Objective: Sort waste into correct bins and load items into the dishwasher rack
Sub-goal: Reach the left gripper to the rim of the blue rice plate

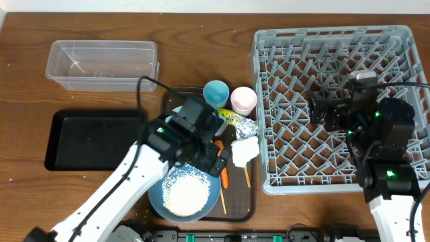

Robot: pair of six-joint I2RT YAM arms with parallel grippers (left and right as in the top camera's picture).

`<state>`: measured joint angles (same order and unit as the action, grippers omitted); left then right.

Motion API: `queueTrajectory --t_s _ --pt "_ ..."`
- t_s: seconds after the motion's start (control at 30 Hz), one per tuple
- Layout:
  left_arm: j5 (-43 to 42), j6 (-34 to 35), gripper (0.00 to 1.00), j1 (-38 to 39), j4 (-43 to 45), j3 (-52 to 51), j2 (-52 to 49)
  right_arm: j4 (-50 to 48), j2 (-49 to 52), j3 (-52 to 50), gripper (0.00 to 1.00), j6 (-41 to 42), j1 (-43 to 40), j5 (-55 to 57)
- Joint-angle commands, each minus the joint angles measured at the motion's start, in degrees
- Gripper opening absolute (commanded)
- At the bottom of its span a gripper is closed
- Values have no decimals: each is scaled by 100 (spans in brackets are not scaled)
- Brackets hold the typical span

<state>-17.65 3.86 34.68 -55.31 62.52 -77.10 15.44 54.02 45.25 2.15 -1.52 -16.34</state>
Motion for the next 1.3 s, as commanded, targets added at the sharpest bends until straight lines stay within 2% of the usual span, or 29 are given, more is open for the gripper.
queueTrajectory --t_s 0.0,0.07,0.2,0.4,0.6,0.77,0.97,1.27 --pt "120 431 98 17 -120 55 -295 20 0 118 99 96 42 -105" --pt "448 855 89 17 -120 -52 -494 20 0 118 99 96 42 -107" --pt "570 1049 84 20 -120 -186 -898 24 0 118 99 96 42 -105" --pt "577 1038 79 87 -101 -236 -1419 24 0 118 99 96 42 -103" --pt "800 1067 74 555 -55 -236 -1582 20 0 118 99 96 42 -98" --pt "1132 1478 72 979 -162 -236 -1582 22 0 118 99 98 42 -39" --pt "1453 1980 63 1366 -365 -258 -1582 24 0 118 99 96 42 -39" --pt "1687 2389 57 1681 -72 -702 -1574 24 2 114 99 96 42 -39"
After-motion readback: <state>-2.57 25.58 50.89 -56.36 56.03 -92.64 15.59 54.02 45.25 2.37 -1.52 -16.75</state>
